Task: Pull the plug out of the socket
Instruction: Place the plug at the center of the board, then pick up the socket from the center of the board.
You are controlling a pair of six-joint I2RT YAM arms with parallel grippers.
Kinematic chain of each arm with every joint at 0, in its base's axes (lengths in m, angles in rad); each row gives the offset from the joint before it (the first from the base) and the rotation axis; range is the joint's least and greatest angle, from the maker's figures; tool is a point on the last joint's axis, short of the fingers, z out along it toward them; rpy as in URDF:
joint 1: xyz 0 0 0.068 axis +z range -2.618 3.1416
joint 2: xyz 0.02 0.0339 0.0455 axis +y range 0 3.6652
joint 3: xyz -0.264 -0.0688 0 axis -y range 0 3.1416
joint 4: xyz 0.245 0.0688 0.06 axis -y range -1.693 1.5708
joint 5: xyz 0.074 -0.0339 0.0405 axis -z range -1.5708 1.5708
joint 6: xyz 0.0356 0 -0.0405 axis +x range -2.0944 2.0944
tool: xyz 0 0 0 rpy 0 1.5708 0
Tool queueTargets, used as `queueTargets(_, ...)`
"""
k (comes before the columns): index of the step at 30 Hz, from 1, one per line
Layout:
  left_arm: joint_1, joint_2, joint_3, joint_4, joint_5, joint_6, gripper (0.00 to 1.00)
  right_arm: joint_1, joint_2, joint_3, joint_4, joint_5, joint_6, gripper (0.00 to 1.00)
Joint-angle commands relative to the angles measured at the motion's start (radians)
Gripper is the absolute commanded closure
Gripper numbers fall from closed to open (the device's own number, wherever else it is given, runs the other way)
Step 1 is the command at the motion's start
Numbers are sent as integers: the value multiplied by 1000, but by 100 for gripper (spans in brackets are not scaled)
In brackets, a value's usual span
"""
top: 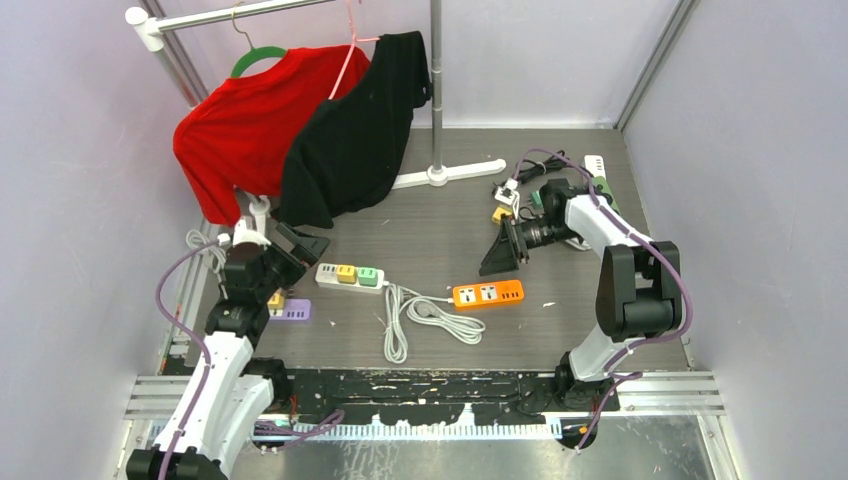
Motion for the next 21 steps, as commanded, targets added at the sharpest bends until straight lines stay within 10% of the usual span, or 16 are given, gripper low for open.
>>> queueTargets(1, 5, -41, 27, 137, 128, 16, 1, 4, -62, 50, -144, 9, -262, 29)
queueTargets(13, 4, 147, 454, -113, 538, 306, 0, 76, -346, -219, 375, 324, -151, 0)
queueTargets(21, -115, 145, 462, -311, 262, 627, 0, 165, -397, -348, 461, 417, -418, 0)
